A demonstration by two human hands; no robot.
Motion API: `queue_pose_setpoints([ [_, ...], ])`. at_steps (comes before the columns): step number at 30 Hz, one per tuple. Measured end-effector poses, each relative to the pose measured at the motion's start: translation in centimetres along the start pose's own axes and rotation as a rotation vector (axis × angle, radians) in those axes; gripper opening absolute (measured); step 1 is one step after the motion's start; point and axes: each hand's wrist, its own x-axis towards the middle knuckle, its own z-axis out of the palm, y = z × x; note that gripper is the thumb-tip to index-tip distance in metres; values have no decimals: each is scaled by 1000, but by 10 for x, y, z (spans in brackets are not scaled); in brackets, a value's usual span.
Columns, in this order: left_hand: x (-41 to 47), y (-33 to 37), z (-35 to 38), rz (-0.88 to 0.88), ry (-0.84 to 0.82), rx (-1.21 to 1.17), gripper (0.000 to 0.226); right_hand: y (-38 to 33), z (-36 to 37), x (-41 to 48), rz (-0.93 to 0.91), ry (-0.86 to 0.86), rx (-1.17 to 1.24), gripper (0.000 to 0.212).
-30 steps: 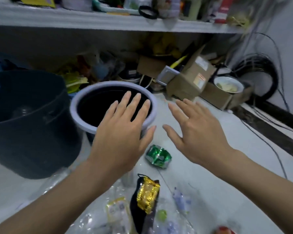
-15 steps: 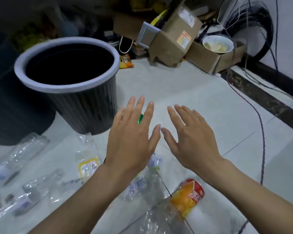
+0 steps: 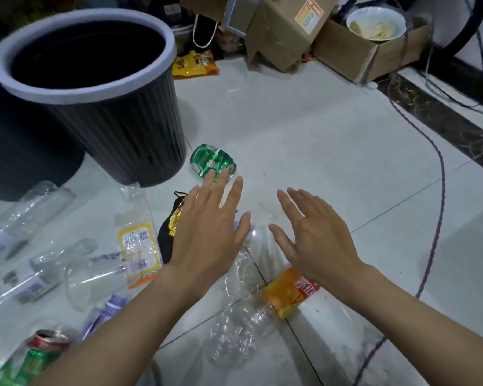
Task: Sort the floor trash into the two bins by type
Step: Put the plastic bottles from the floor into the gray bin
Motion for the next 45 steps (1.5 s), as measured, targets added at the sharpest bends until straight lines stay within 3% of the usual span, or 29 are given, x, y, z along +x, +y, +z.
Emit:
queue_pose_setpoints([
  [11,40,5,-17,189,-64,-135,62,-4,-44,19,162,-236,-17,66],
  [19,34,13,-45,274,-96,-196,58,-10,-78,6,289,-273,42,65],
  [25,11,22,-33,250,-124,-205,57,-11,-49,-37,227,-349,62,67],
  [32,-20,15,-56,200,-115,-49,58,-15,-38,-67,158,-391,129,66],
  [40,-54,12,-57,205,-188,-26,60,-40,-32,-79,464,-346,386,61],
  [45,-53,5,-34,219,-200,-52,60,-44,0,-70,720,-289,514,73],
])
